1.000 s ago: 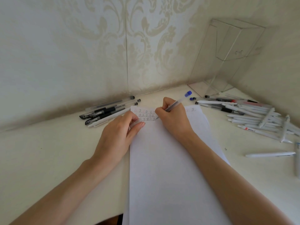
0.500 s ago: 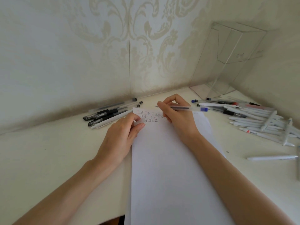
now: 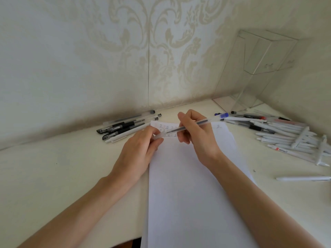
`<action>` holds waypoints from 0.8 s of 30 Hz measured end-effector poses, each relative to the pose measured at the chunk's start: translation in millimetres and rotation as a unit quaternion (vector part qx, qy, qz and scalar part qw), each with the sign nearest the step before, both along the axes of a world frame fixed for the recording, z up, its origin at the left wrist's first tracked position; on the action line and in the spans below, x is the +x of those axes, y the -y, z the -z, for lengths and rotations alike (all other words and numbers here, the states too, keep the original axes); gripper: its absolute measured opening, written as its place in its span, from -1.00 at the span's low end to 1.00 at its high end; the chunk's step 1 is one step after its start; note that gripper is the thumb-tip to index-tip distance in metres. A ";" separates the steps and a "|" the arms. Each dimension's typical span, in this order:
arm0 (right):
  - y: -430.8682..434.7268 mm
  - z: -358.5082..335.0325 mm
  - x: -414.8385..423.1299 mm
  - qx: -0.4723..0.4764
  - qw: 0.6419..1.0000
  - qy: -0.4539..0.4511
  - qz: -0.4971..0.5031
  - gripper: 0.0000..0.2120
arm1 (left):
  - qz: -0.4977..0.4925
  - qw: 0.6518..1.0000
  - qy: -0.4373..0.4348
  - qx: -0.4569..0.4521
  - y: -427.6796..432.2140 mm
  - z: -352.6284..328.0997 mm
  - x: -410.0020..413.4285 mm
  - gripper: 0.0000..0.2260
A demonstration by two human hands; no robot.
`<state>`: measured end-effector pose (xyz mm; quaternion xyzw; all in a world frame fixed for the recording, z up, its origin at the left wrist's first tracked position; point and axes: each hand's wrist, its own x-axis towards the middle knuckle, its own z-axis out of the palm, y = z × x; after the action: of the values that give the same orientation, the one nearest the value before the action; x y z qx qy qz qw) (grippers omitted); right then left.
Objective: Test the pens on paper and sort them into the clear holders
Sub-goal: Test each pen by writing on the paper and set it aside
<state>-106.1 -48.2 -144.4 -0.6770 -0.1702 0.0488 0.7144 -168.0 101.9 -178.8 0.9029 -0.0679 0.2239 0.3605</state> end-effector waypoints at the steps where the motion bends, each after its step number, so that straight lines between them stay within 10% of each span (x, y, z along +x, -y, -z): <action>1: -1.1 0.0 -1.3 -0.010 1.000 0.005 -0.003 -0.65 | 0.005 1.000 0.007 0.007 -0.1 0.5 -0.2 -0.86; 15: -2.3 0.2 -8.1 -0.046 0.998 0.017 -0.025 -0.65 | 0.043 0.996 0.046 0.062 0.7 1.1 -7.0 -0.75; 24: 28.4 -12.2 -5.7 -0.110 0.994 -0.024 -0.004 -0.77 | -0.222 0.967 0.052 0.115 -65.3 0.0 7.5 -0.89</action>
<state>-111.8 -76.6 -132.2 -0.7490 -0.1493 0.0867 0.6397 -160.5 167.2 -178.8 0.9179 0.0897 0.3359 0.1913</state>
